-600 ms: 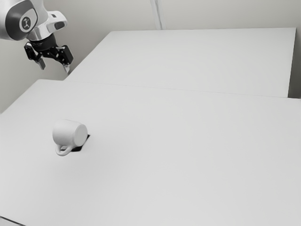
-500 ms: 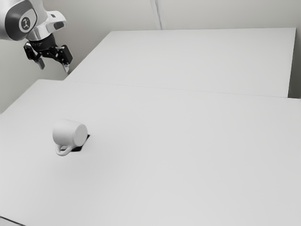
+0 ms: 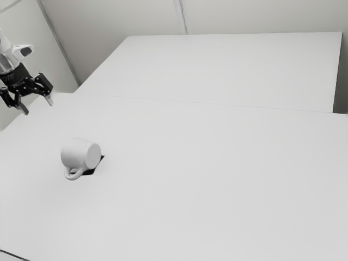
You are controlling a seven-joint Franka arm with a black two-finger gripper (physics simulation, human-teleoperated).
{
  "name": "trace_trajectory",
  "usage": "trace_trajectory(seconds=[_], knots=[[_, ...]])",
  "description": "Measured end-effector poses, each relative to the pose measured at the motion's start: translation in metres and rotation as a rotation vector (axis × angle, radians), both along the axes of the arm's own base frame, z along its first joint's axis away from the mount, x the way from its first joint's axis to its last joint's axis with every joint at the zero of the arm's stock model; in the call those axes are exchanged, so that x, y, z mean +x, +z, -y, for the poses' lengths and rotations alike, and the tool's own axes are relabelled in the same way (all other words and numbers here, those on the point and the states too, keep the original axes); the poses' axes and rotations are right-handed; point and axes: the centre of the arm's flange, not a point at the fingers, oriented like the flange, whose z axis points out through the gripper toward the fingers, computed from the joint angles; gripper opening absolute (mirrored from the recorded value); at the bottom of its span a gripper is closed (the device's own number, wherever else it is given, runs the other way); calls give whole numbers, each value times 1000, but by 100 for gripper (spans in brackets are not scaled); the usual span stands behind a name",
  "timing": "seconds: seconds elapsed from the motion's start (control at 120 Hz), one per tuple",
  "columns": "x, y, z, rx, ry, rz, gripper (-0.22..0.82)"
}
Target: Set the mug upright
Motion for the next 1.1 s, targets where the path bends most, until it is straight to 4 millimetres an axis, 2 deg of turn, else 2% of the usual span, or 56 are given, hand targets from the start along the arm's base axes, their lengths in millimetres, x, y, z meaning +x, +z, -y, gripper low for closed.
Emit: trace_trajectory(seconds=[0.117,0.275,0.433,0.517,0.708,1.1], knots=[[-6,-53,-44,-135,51,-65,60],[5,-110,-66,-254,6,-111,60],[21,-147,-105,-315,-37,-86,60],[31,-164,-116,-354,-66,-55,60],[40,-196,-120,-481,-100,37,60],[53,-251,-104,-675,-124,163,60]])
